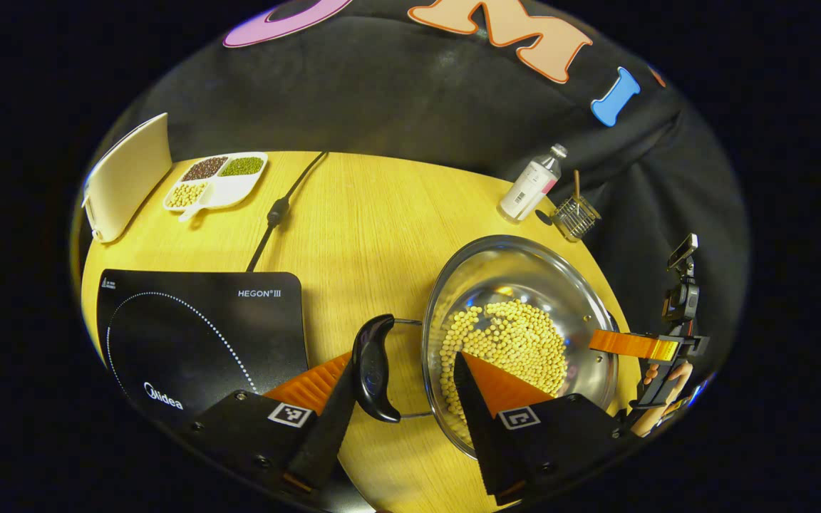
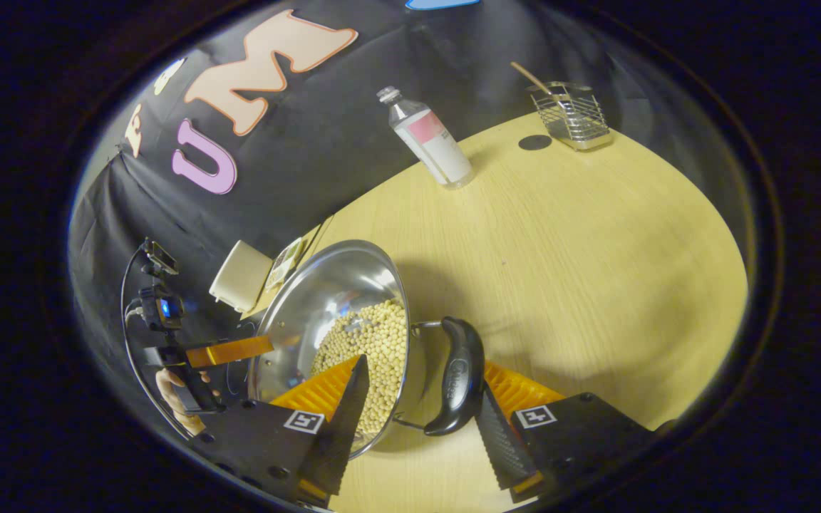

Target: First push the handle of the pot to place it horizontally, then grasp the pot with both hands and set it on the induction cooktop.

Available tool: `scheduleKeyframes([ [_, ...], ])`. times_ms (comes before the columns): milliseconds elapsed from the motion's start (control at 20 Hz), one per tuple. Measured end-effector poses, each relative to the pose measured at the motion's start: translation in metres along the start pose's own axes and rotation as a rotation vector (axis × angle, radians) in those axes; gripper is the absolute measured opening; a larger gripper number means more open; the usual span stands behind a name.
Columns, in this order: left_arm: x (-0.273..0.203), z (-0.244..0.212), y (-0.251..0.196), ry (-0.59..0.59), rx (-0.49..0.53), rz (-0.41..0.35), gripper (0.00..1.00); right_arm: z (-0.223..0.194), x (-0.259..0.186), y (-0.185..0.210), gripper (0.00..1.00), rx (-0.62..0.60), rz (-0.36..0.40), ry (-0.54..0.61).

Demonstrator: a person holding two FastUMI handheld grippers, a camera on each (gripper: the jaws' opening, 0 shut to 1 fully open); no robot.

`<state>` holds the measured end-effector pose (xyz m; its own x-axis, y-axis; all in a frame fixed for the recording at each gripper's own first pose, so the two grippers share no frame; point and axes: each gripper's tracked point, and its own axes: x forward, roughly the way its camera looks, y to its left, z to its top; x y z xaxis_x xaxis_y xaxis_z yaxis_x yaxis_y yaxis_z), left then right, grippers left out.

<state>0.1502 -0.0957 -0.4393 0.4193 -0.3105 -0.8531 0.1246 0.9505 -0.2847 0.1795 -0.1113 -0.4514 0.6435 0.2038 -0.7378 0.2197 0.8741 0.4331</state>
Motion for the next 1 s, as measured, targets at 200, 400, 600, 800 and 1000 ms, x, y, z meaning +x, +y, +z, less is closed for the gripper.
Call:
scheduleKeyframes([
  [200, 0.010, -0.005, 0.008, 0.045, 0.017, 0.032, 0.64, -0.011, 0.002, -0.007, 0.55, 0.018, -0.015, 0.033],
  [400, 0.009, -0.004, 0.009, 0.058, 0.015, 0.065, 0.61, -0.009, 0.007, -0.008, 0.55, -0.004, -0.031, 0.021],
  [600, 0.008, -0.004, 0.007, 0.067, 0.008, 0.080, 0.55, -0.011, 0.005, -0.011, 0.55, -0.011, -0.060, 0.001],
  [800, 0.003, 0.004, 0.006, 0.046, 0.011, 0.085, 0.53, -0.018, -0.004, -0.009, 0.51, 0.040, -0.068, 0.002],
  [1000, -0.001, 0.009, 0.012, 0.028, 0.003, 0.068, 0.55, -0.015, -0.034, 0.011, 0.51, 0.031, -0.076, -0.047],
])
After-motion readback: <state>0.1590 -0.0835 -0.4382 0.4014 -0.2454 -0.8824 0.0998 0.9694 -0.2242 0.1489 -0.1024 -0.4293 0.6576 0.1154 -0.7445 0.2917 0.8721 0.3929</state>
